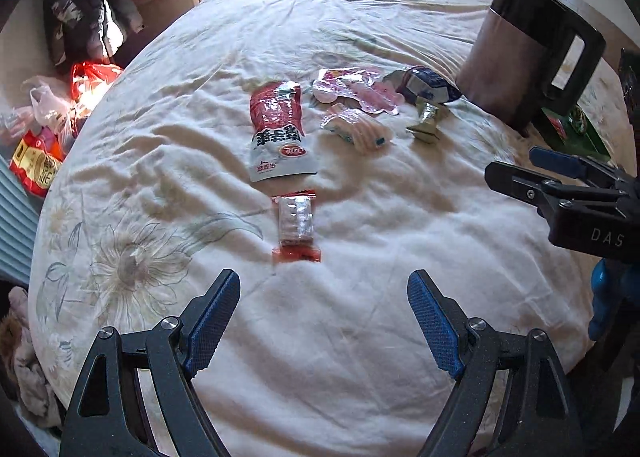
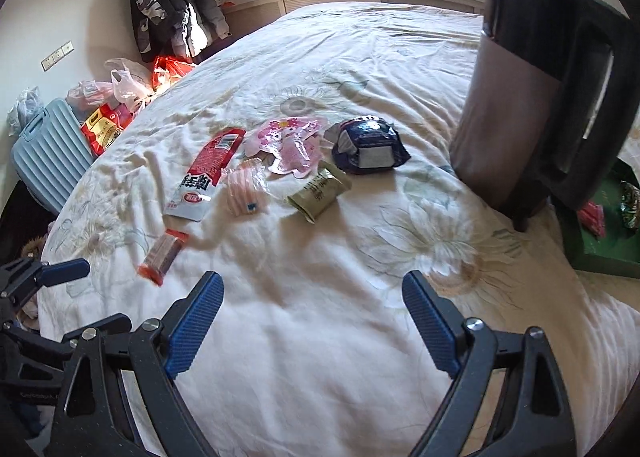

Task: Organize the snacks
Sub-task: 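Grasp the red-edged wrapped cake with the left tool while the right tool grasps the beige-green packet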

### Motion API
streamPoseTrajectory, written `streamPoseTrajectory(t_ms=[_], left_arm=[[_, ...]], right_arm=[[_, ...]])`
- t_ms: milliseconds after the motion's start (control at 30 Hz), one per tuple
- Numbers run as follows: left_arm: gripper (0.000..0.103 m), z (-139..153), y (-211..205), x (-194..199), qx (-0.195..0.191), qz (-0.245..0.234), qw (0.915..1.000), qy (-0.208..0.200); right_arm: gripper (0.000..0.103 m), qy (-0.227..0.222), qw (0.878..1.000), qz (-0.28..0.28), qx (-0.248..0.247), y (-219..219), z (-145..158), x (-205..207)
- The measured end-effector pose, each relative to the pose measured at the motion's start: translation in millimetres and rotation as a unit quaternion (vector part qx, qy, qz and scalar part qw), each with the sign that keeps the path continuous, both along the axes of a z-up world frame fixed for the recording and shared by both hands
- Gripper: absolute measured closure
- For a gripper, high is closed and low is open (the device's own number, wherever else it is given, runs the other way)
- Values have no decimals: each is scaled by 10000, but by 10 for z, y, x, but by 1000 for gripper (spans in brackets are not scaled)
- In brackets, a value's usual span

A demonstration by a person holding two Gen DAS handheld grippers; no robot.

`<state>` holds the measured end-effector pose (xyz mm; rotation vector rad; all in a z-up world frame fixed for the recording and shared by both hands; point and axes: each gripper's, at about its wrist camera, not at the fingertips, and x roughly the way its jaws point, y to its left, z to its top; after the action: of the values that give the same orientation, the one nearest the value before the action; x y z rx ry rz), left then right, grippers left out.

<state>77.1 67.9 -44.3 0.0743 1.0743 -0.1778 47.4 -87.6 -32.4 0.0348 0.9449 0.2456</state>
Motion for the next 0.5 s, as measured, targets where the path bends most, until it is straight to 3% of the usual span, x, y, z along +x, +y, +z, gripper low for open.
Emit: streamPoseTrajectory(t_ms=[333, 500], left_arm=[[24, -306, 137, 440, -223, 325, 9989, 234], [38, -449, 203, 555, -330, 412, 9978, 402]], right_arm=[[0, 550, 9940, -682, 653, 1, -341, 674], [0, 821, 9885, -891, 905, -17, -507, 862]])
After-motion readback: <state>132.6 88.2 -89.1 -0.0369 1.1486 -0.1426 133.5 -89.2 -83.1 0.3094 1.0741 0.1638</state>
